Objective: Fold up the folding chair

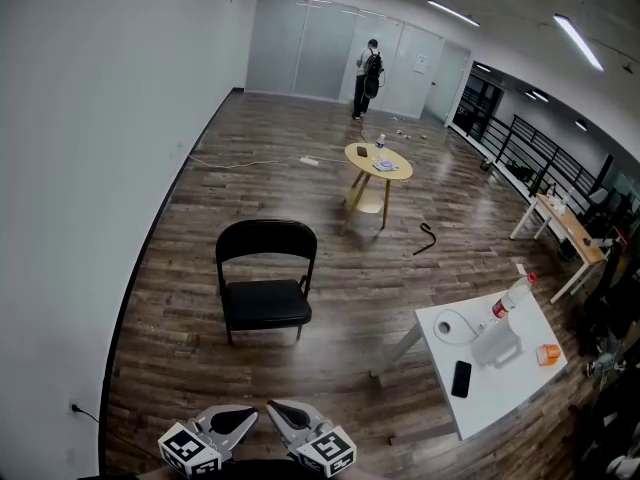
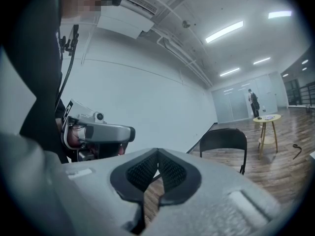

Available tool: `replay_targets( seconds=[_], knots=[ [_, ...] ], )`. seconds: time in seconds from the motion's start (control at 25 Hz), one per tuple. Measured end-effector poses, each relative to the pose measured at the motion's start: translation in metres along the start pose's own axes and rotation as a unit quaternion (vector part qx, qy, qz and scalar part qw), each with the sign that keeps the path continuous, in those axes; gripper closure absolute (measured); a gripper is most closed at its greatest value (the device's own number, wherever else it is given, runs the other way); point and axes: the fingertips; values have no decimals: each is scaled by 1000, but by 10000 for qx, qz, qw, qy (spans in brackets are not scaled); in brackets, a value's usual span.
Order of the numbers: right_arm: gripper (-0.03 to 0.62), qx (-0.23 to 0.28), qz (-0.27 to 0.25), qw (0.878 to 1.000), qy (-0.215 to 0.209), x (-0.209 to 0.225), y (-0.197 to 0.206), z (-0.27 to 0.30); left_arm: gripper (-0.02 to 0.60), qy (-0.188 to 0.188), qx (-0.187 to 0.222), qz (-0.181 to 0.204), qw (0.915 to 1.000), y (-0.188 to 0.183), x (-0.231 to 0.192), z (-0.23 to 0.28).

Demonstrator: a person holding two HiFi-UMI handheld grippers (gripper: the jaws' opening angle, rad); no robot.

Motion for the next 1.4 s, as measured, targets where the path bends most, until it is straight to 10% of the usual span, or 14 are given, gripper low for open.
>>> replay_targets(
  seconds=[1.4],
  knots=[
    [562,156,-216,9944,1020,21,-30,59,571,-513,-5,457,9976,-33,-113,-43]
  ],
)
Point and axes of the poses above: the fingertips, and each gripper's own axes: z forward along the fingers, x to its right, y out of its underside, and after that the axes turned 4 degrees about z, right-handed
